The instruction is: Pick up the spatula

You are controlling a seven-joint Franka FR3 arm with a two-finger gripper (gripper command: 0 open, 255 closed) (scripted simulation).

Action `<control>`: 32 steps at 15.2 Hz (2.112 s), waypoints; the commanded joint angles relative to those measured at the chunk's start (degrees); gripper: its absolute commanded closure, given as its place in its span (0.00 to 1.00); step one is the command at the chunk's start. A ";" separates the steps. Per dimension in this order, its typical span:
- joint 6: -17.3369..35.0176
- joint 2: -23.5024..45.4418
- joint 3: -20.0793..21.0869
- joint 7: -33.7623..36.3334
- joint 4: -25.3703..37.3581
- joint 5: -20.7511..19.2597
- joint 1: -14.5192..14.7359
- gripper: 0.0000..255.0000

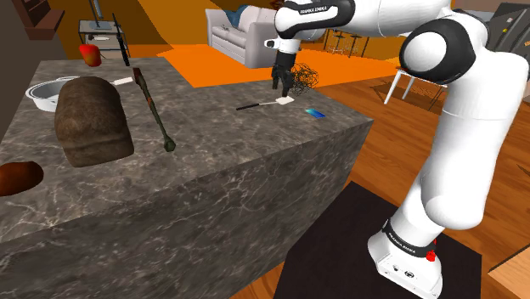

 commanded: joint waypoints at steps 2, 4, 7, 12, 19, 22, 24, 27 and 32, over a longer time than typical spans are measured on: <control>-1.74 7.29 1.73 -7.08 8.95 2.38 -1.23 0.00; -2.48 9.58 2.49 -9.13 12.02 2.92 -1.68 0.00; -0.19 9.59 2.57 -9.35 9.73 2.99 -1.51 0.00; 3.17 9.87 2.69 -9.72 6.60 3.20 -1.31 0.00; 3.15 9.89 2.71 -9.67 6.64 3.20 -1.28 1.00; 3.15 9.89 2.71 -9.67 6.64 3.20 -1.28 1.00; 2.45 9.79 2.66 -9.63 7.26 3.15 -1.35 1.00; 0.24 9.61 2.59 -9.39 9.31 3.01 -1.48 1.00; -3.59 9.62 2.49 -9.02 13.18 2.89 -1.80 1.00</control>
